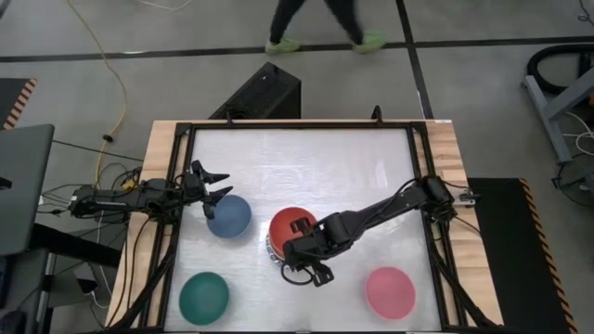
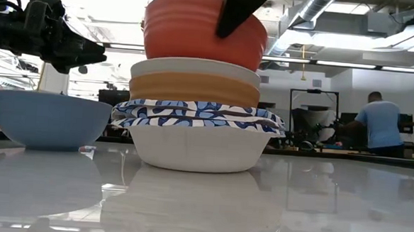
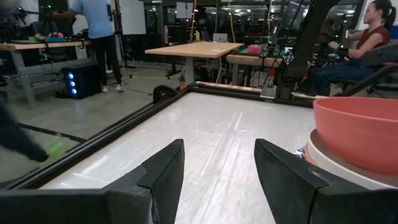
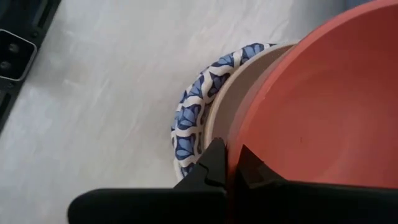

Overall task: Nest bowls inside each other by size order
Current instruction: Stack the red bowl into the white bowl, then stack the blue bowl into the red bowl

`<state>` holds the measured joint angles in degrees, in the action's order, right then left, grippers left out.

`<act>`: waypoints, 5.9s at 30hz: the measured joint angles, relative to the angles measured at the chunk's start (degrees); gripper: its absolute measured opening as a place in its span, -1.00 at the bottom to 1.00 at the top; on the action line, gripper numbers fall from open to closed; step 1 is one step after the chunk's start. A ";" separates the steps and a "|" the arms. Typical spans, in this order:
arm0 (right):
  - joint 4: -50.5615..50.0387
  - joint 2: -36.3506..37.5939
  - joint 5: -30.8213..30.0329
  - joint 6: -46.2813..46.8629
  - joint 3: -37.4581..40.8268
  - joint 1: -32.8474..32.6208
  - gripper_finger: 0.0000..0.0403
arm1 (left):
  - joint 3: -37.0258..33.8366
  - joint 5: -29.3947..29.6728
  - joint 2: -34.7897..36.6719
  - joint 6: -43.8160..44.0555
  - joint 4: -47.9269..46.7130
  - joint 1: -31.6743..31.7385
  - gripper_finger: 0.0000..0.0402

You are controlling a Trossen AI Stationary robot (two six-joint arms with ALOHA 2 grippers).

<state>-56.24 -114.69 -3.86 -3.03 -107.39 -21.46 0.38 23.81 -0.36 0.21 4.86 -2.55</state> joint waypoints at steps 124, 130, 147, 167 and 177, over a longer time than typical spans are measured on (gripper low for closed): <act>4.96 0.09 -5.51 9.68 0.00 -0.24 -0.93 | -0.02 0.00 0.00 0.00 0.00 0.00 -0.08; 4.96 0.09 -5.49 10.56 0.00 -0.25 -0.93 | -0.02 0.00 0.00 0.00 -0.02 0.02 -0.08; 5.26 -2.18 -5.42 10.54 0.09 -0.60 -0.93 | -0.01 0.00 -0.02 0.00 0.00 0.02 -0.08; 12.78 -1.92 -10.35 4.91 -1.23 0.69 -0.92 | 0.00 0.02 -0.02 0.00 -0.01 0.02 -0.08; 24.68 -1.70 -15.60 -7.23 -6.75 1.62 -0.88 | -0.02 0.02 -0.02 0.00 -0.02 0.00 -0.08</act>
<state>-31.56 -116.40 -19.46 -10.25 -114.15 -19.84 0.36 23.83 -0.38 0.21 4.84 -2.54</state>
